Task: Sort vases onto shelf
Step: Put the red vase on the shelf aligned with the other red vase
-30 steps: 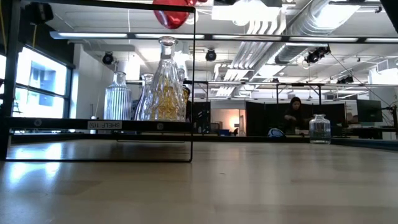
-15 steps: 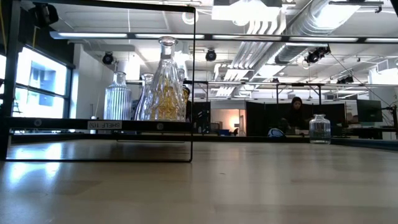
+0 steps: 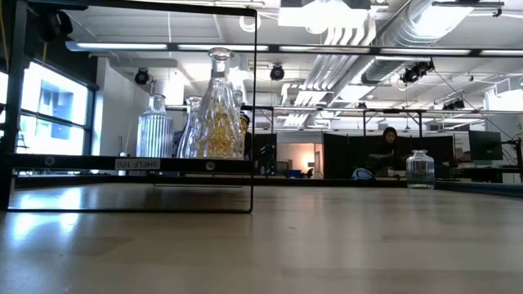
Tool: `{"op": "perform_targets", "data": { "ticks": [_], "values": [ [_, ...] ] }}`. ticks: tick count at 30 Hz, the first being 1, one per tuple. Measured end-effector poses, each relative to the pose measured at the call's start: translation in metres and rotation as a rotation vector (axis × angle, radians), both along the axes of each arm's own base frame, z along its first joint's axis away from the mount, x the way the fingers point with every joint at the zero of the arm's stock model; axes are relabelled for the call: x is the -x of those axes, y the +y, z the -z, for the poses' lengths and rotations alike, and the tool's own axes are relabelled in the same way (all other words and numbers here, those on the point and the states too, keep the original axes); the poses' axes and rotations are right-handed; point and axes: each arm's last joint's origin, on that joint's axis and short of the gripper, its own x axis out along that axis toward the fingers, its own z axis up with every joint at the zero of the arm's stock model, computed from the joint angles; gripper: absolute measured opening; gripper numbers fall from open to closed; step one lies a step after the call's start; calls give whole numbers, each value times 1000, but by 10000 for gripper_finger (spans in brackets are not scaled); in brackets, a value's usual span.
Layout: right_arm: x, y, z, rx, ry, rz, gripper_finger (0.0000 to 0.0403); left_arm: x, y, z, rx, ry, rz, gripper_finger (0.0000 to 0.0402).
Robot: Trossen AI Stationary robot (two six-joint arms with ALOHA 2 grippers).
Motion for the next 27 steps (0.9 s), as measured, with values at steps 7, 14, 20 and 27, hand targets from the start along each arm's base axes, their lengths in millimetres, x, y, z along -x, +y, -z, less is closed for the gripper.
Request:
{"op": "perform_targets", "data": {
  "ticks": [7, 14, 20, 27],
  "values": [
    [-26, 35, 58, -164, 172, 6, 7, 2, -2, 4, 5, 44, 76, 0],
    [-13, 45, 81, -140, 395, 119, 7, 2, -3, 4, 22, 44, 103, 0],
    [-5, 56, 86, -113, 434, 130, 7, 2, -3, 4, 28, 44, 99, 0],
    [8, 60, 83, -8, 454, 141, 7, 1, -5, 1, 82, 21, 139, 0]
  ]
}}
